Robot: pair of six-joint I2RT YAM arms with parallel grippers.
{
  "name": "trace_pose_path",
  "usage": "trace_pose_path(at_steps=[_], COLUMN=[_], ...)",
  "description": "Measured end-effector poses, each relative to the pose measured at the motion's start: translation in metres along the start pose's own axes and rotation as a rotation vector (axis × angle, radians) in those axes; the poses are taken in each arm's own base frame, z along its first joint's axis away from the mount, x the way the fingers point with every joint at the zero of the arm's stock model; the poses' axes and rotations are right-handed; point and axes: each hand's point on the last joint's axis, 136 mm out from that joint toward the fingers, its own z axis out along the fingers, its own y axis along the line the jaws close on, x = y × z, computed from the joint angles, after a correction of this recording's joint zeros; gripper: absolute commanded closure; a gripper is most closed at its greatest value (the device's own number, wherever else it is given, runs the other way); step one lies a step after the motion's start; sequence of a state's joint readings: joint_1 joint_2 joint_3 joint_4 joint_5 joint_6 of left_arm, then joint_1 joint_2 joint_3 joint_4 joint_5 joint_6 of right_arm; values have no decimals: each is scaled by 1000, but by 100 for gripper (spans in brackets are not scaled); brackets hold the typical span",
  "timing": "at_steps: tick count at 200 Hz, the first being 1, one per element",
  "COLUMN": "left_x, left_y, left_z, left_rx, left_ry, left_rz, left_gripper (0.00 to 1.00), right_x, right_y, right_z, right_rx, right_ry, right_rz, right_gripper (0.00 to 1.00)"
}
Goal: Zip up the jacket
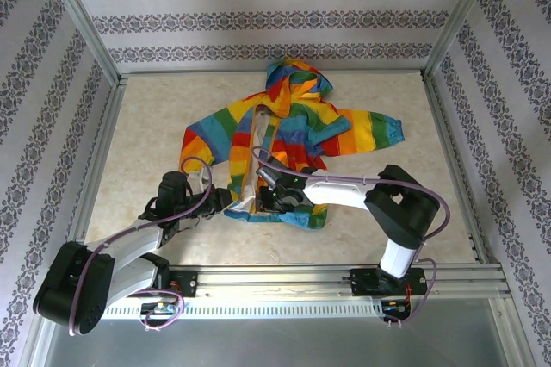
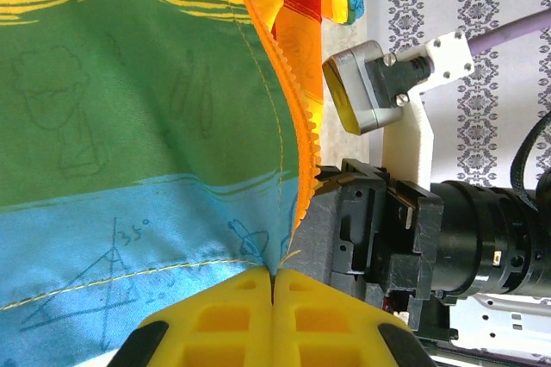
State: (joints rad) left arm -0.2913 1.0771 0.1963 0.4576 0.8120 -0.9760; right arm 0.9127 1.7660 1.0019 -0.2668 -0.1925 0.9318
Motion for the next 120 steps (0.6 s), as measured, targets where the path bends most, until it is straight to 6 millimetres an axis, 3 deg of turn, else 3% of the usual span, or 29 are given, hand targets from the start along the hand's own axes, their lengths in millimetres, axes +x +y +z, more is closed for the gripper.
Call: trace_pose_path(at_steps=[28,60,120], left_x=[2,3,4], left_y=[-1,-3,-9], left_z=[-2,-7,-12], left_rx=[-2,-2,6], left_ry=[0,-4,-15], left_rz=[3,28,69], left_gripper=[100,100,100], right_x=[0,-1,-17], right_y=[1,6,38], right_z=[5,0,-52], right_rx=[-2,-17,-120], right_ry=[7,-8,-138], right_rz=[-24,-79,-255], right_gripper=[92,98,100])
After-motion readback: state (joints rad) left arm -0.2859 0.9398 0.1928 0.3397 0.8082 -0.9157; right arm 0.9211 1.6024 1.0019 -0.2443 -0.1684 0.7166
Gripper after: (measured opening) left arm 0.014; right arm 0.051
